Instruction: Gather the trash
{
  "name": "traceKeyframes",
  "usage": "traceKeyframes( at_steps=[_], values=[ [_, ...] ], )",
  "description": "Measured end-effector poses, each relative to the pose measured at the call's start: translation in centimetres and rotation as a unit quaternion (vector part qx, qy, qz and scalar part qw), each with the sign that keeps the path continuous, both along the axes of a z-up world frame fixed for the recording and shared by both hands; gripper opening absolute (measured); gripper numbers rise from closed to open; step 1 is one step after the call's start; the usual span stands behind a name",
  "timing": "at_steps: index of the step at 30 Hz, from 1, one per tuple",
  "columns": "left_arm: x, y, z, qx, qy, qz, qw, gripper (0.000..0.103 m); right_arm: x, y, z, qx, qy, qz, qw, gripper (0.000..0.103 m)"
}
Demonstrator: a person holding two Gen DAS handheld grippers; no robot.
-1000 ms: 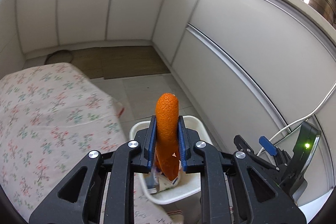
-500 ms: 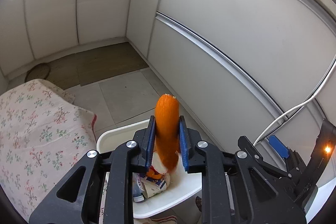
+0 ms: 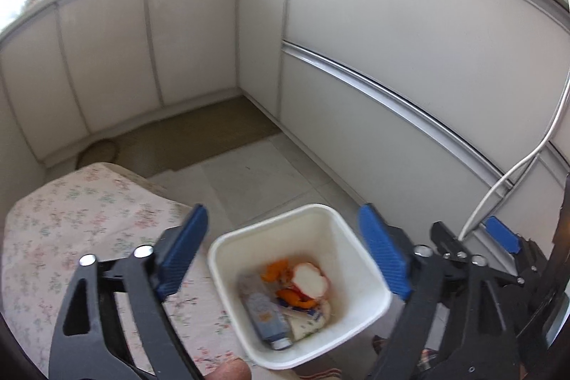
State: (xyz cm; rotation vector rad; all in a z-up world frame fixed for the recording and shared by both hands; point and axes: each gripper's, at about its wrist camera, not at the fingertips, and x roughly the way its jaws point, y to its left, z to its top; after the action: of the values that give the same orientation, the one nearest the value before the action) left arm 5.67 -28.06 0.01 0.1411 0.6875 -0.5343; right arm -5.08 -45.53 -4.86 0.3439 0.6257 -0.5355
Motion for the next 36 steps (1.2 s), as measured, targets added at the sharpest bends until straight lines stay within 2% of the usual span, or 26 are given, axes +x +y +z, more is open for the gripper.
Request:
traceKeyframes(
  at_steps=[3,5,10,14,22,25,28,31,36],
  values=[
    [-1.3,2.2,0.6,-0.004,-0.029,0.023,0.9993,0.096,-0.5,1.4,0.6,-0.001,-0.012,0.015,1.0,0.095],
    [-2.2,4.0,0.8,-0.01,-0.042,0.038,0.9984,0.096,-0.8,2.7,1.1,-0.01,-0.014,0.019,1.0,0.095],
    [-3.5,8.3,1.1,-0.031,-0.043,0.068,0.9963,0.096,-2.1,6.6,1.9,-0.039,-0.009,0.015,0.999,0.095],
    [-5.4,11.3,1.0,-0.027,-0.064,0.092,0.9933,0.096,-3.6,10.4,2.7,-0.06,-0.042,0.047,0.996,0.096],
    [-6.9,15.6,-1.0,-0.015,-0.05,0.116,0.9919,0.096,-4.5,15.3,2.2,-0.06,-0.081,0.108,0.989,0.096],
    [-6.8,17.3,-2.3,-0.03,-0.036,0.12,0.9917,0.096,-4.1,16.3,1.7,-0.082,-0.082,0.114,0.987,0.096],
    [-6.7,18.5,-3.1,-0.039,-0.038,0.125,0.9906,0.096,-3.9,17.4,1.1,-0.099,-0.077,0.123,0.985,0.096],
    [-6.5,19.1,-3.6,-0.038,-0.049,0.126,0.9901,0.096,-3.7,18.1,1.0,-0.117,-0.082,0.122,0.982,0.096],
    [-5.7,19.6,-4.7,-0.039,-0.027,0.12,0.9916,0.096,-3.3,18.3,0.8,-0.128,-0.08,0.112,0.982,0.096]
  ],
)
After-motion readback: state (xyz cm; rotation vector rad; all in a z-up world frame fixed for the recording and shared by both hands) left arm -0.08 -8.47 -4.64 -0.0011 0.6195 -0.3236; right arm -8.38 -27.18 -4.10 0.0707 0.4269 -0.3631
